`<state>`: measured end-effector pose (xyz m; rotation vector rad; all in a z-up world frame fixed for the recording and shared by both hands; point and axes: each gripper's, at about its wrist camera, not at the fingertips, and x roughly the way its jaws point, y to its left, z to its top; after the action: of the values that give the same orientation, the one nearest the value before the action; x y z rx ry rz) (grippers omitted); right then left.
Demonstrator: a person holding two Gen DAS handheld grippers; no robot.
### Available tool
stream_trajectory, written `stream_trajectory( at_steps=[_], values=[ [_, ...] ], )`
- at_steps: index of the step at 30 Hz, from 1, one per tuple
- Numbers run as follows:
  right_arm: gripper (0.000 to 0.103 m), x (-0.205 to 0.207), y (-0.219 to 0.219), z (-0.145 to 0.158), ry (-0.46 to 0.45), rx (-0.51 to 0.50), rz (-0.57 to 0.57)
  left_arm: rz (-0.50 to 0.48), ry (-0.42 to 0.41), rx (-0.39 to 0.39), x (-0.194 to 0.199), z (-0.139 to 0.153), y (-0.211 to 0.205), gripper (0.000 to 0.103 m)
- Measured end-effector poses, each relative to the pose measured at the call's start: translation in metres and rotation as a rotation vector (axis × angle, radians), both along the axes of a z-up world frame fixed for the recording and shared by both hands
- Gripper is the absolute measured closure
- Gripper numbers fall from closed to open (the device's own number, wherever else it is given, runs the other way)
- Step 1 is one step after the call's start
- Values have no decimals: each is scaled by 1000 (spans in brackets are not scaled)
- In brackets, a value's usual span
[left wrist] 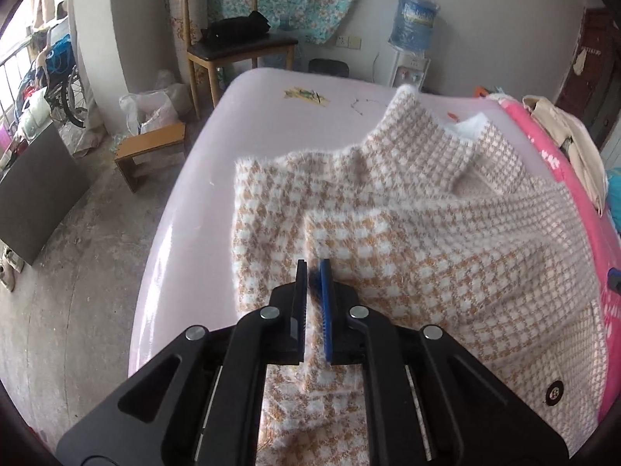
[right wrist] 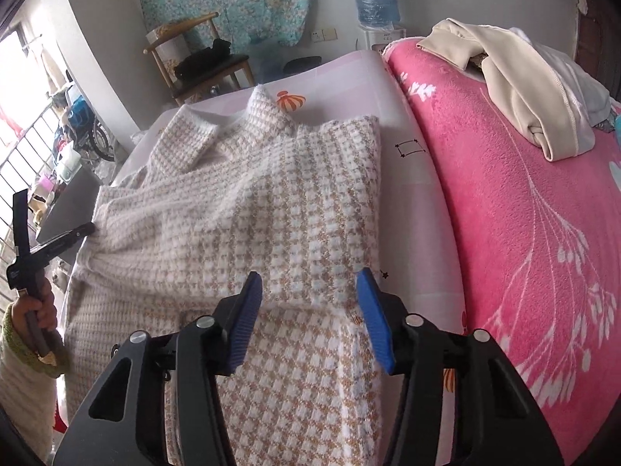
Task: Fold large clothes
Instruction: 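Pinch the folded coat fabric with the left gripper and straighten it toward the collar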
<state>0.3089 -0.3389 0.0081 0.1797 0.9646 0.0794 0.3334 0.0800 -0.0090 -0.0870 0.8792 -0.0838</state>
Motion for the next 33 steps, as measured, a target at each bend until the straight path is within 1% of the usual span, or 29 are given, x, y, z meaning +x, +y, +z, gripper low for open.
stream_trajectory(
  at_steps=[1, 3, 4, 6, 8, 9, 10, 11, 12, 13, 14, 16, 19, 21, 22, 24, 25, 26, 28, 30, 32, 33],
  values=[
    [58, 3, -2, 4, -8, -8, -2, 16, -30, -16, -4, 8, 4, 96],
    [60, 12, -3, 11, -25, -23, 0, 13, -79, -52, -9, 24, 8, 96],
    [60, 19, -2, 14, -31, -29, 5, -3, -93, -63, -9, 29, 6, 96],
    [60, 34, 4, 18, -43, -24, 29, -60, -83, -74, -5, 32, -6, 96],
    [60, 51, 14, 13, -44, -9, 64, -120, -34, -94, 2, 22, -21, 96],
    [60, 61, 18, 6, -31, 8, 81, -146, 8, -101, 7, 12, -29, 96],
    [61, 70, 20, -3, -11, 21, 90, -152, 48, -84, 12, 1, -36, 96],
    [62, 78, 21, -15, 16, -7, 89, -140, 79, -38, 15, -12, -42, 96],
    [65, 85, 22, -29, 51, -59, 87, -129, 101, 0, 16, -23, -45, 95],
    [65, 91, 20, -44, 93, -80, 94, -125, 84, -4, 14, -26, -44, 95],
    [66, 93, 16, -48, 99, -60, 97, -127, 73, -14, 12, -26, -42, 95],
    [68, 97, 9, -39, 118, -21, 91, -135, 74, -5, 10, -26, -41, 95],
    [68, 111, 4, -17, 70, -66, 74, -146, 71, -3, 10, -27, -39, 95],
    [68, 127, -2, -15, 54, -72, 55, -143, 66, -7, 11, -28, -38, 95],
    [68, 136, -5, -19, 62, -72, 44, -142, 62, -11, 11, -28, -37, 95],
    [69, 156, -12, -41, 113, -153, 15, -139, 56, -30, 10, -28, -35, 95],
    [69, 163, -16, -50, 126, -138, 18, -140, 55, -43, 11, -28, -33, 95],
    [69, 164, -18, -50, 120, -123, 12, -141, 54, -54, 11, -28, -31, 95],
    [69, 157, -14, -37, 96, -138, 3, -141, 54, -58, 11, -25, -28, 95],
    [69, 138, -8, -22, 67, -143, 15, -155, 37, -59, 4, -16, -26, 95],
    [69, 110, 1, -8, 24, -120, 69, -225, 17, -74, -7, -8, -28, 94],
    [69, 96, 7, -4, 13, -126, 96, -262, 17, -76, -13, -6, -31, 91]
  ],
)
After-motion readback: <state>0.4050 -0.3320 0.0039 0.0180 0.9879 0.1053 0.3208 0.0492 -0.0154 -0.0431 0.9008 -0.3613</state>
